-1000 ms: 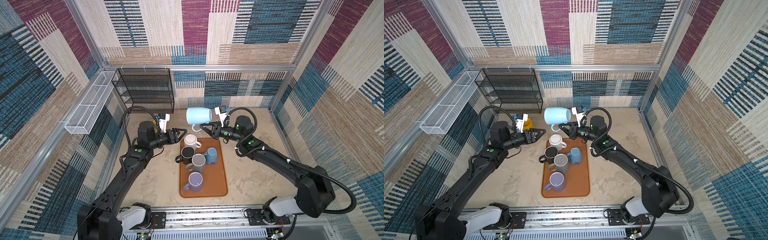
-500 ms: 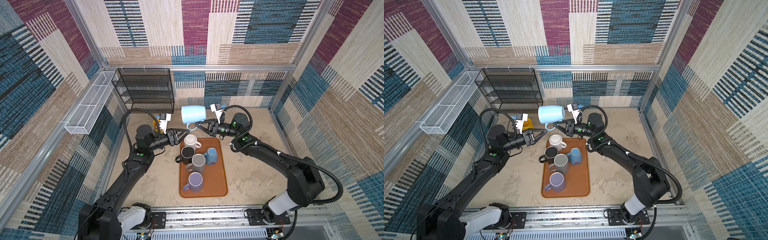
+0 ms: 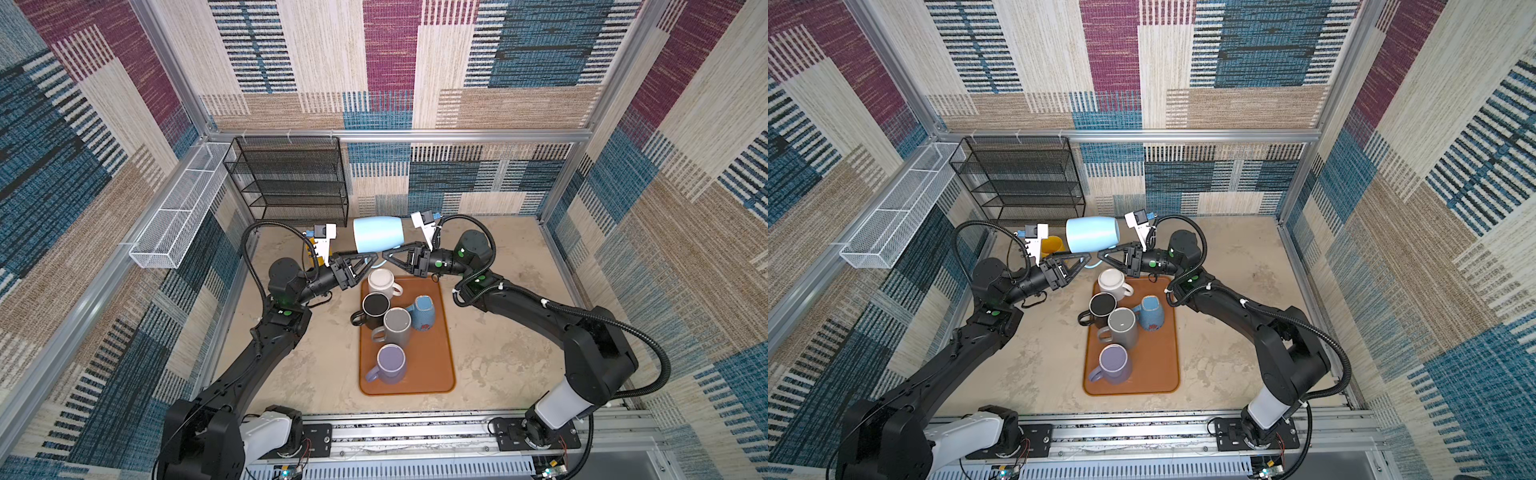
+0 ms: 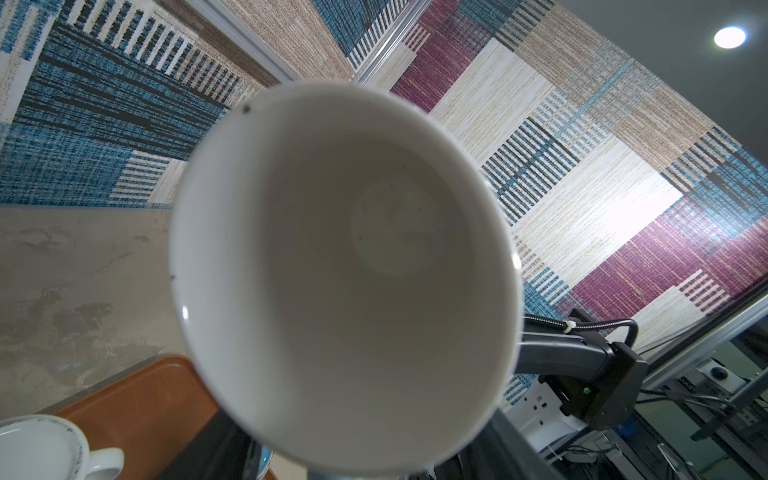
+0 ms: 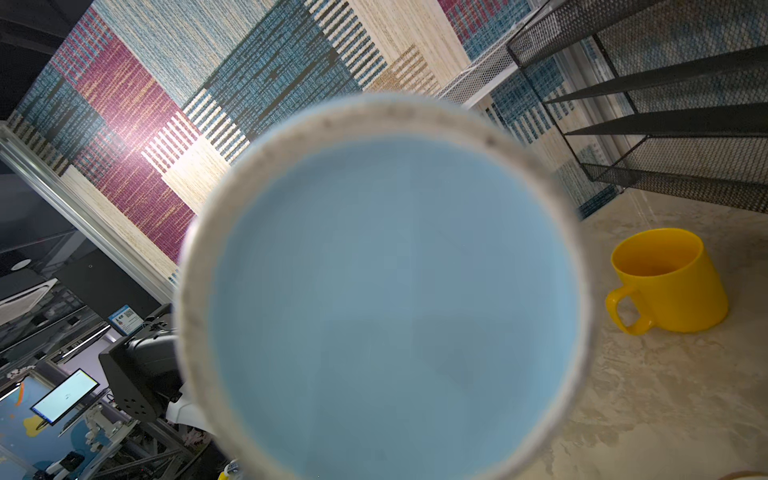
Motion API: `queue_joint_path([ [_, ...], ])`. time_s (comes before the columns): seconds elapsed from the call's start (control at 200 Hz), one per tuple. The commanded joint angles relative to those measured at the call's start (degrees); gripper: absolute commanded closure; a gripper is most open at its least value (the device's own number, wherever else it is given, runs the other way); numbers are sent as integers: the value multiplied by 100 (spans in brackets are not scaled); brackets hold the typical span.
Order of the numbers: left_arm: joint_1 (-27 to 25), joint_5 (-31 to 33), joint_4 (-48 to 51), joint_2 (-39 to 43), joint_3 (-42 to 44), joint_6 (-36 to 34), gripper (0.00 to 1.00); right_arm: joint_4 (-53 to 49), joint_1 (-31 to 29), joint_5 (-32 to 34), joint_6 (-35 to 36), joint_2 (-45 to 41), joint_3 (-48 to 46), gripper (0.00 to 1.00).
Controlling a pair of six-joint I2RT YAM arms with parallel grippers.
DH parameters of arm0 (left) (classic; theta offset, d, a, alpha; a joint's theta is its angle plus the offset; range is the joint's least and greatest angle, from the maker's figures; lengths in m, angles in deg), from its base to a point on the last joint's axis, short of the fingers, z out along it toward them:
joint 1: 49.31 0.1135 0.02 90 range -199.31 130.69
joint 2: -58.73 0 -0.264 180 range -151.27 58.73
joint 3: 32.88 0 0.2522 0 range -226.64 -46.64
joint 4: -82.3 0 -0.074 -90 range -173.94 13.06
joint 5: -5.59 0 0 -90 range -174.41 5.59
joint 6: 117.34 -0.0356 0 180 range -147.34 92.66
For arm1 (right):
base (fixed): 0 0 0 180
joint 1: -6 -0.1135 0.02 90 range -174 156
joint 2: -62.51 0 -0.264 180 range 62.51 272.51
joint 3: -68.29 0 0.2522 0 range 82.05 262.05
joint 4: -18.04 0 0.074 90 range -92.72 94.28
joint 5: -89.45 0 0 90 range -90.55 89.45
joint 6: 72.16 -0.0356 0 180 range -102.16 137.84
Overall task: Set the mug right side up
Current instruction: 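Raise the light blue mug toward the left gripper and rotate it sideways, then close the left gripper on the light blue mug's body beside the right gripper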
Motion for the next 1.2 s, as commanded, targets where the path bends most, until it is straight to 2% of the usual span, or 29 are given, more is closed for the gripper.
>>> queue_joint_path([
  [0.0,0,41,-670,58,50,210,35,756,-78,-68,-167,65,22,100],
  [0.421,1,103,-921,154,152,294,44,1254,-253,11,-440,195,-74,100],
  [0.586,5,113,-841,196,154,243,54,1291,-280,13,-460,215,-86,100],
  [0.776,0,99,-778,226,148,214,71,1308,-316,16,-467,233,-102,100],
  [1.197,1,121,-605,334,142,123,93,1331,-429,14,-468,277,-175,100],
])
